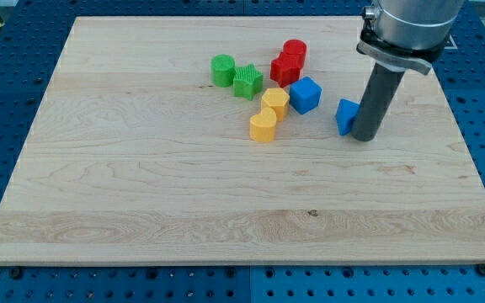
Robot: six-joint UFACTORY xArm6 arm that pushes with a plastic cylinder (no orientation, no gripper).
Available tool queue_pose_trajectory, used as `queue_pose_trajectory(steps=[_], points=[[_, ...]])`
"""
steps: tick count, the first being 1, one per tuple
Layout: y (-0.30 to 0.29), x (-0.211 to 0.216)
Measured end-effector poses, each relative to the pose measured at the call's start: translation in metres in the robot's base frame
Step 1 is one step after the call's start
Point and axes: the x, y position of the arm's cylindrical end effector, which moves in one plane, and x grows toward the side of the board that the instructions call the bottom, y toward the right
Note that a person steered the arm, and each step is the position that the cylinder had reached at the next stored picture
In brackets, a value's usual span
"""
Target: Move the blue triangle into the blue cube
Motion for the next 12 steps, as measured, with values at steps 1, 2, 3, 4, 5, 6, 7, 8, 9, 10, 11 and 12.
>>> queue_pose_trajectory(steps=[1,2,3,4,5,6,7,8,9,10,11,12], points=[[0.0,-0.006],[-0.004,-0.006],[-0.006,-0.01],[-0.007,-0.019],[-0.007,-0.021],[0.018,-0.005],[0.057,-0.016],[0.063,-0.058],[0.047,-0.075],[0.025,-0.073],[0.012,-0.07],[0.012,-0.068]])
